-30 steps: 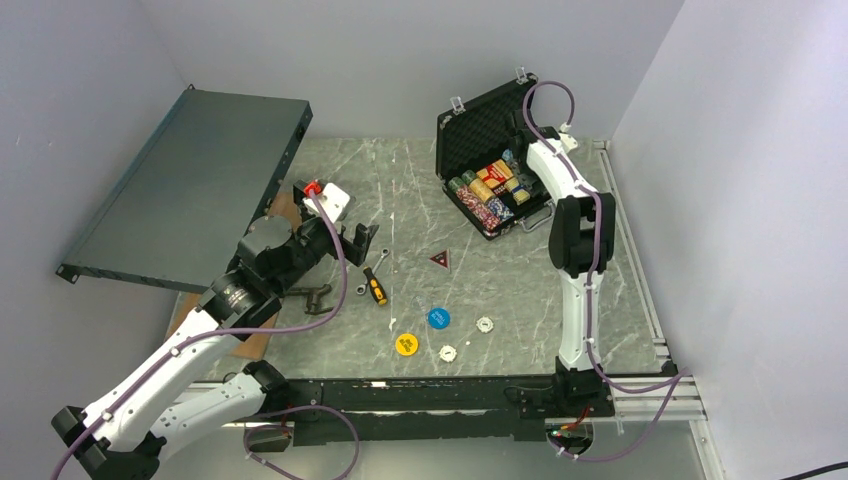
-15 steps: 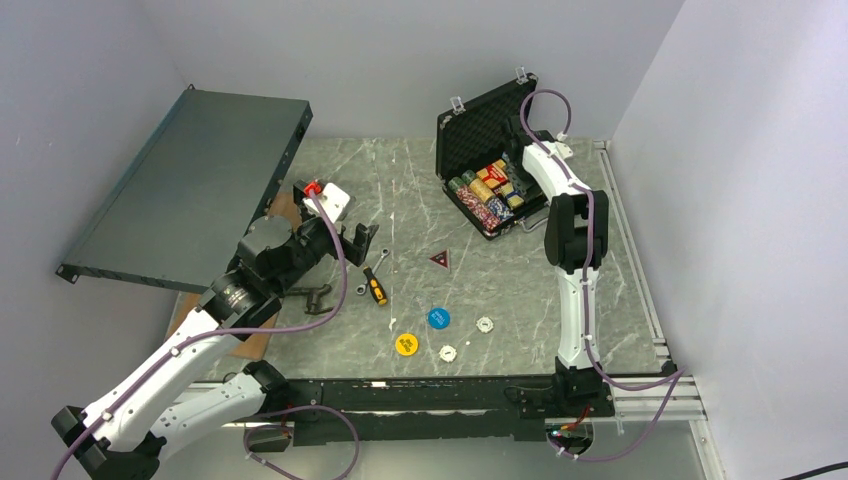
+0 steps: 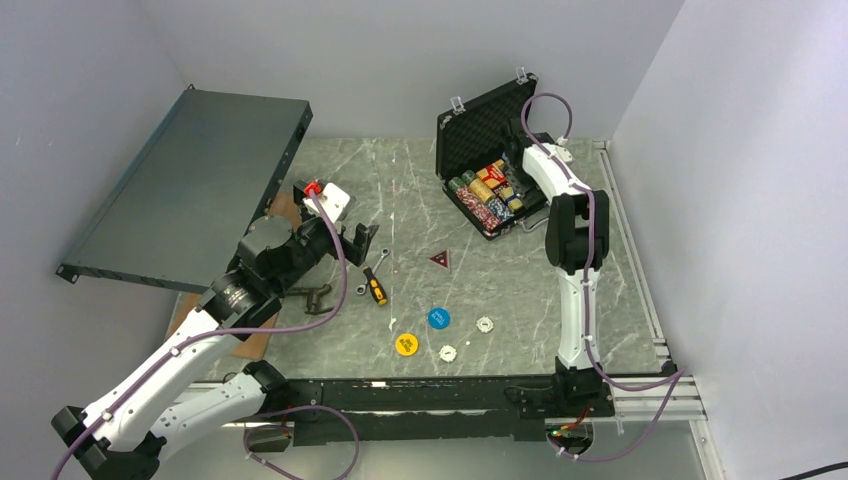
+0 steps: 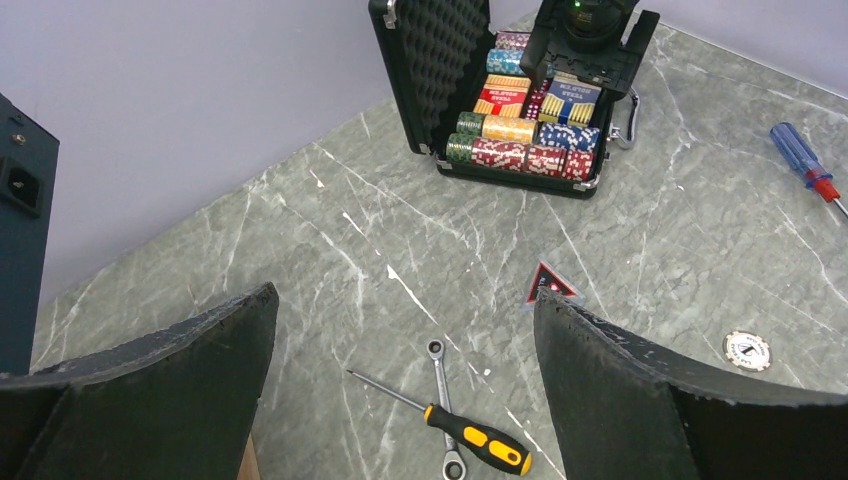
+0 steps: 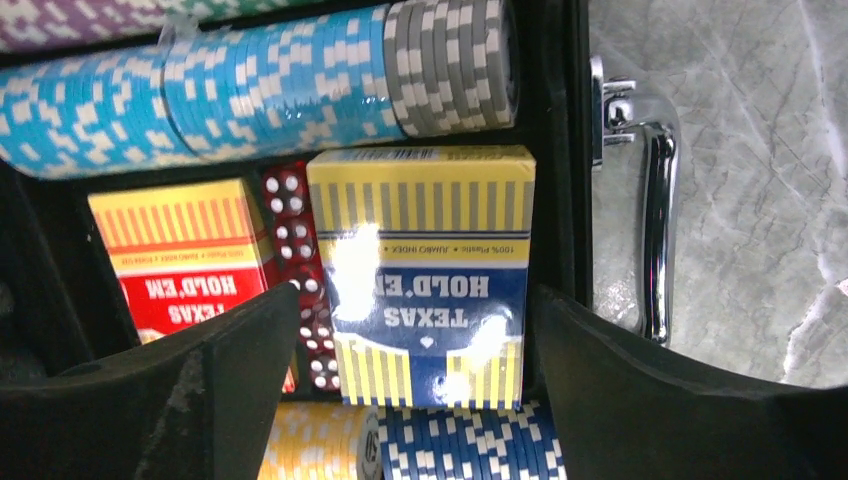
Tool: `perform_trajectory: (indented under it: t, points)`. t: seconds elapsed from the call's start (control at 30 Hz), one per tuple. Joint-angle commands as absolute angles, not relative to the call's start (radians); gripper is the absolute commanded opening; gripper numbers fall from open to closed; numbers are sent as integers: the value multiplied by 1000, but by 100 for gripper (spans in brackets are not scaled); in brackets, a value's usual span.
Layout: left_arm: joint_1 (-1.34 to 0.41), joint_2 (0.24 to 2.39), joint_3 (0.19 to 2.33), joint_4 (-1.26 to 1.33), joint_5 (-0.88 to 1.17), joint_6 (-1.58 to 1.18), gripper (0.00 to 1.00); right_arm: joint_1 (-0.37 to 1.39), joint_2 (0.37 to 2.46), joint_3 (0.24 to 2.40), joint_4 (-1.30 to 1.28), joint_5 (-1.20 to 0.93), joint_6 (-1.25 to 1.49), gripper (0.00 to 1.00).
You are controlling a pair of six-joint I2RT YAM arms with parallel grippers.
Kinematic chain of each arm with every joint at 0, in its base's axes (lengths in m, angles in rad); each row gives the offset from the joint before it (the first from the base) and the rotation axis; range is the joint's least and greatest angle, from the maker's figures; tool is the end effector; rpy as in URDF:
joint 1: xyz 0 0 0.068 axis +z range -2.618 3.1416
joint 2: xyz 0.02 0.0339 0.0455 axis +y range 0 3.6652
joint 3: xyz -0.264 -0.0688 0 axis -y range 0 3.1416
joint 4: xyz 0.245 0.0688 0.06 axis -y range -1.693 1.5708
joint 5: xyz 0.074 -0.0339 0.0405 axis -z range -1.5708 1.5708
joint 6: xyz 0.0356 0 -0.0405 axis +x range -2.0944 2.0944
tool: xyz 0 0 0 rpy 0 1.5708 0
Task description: Pack up texas hold em set
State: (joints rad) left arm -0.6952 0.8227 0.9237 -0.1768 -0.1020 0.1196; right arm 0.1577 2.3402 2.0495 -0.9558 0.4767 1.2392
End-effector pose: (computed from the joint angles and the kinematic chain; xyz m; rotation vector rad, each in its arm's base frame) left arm 0.1461 -0.1171 0.3831 0.5843 1.5518 -0.3547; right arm 0.4857 0.0607 0.1903 1.4185 2.1628 -0.2090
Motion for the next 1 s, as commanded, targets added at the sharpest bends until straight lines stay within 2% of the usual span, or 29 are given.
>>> perform_trajectory:
  t: [0.0,0.1,0.23,0.33,0.43,0.6,0.73,0.97]
  points:
    - [-702,819,943,-150,-89,130,99,159,2237,1991,-973,485,1197,93]
    - [-700,821,943,-149,-84,130,99,160,2176,1927,-924,489,1138,99]
    - [-700,823,945,-150,-80,126,99,159,2093,1836,-812,503,1012,98]
    - [-702,825,946,-152,-73,123,99,157,2036,1741,-657,518,871,90]
    - [-701,827,946,-152,-75,124,99,157,2012,1695,-516,521,710,87]
    - [-702,831,946,-152,-69,123,99,132,2071,1722,-384,405,509,86]
    - [-702,837,944,-151,-76,126,99,96,2136,1783,-363,335,462,79]
    - [-702,855,947,-151,-66,122,99,89,2196,1797,-296,279,392,74]
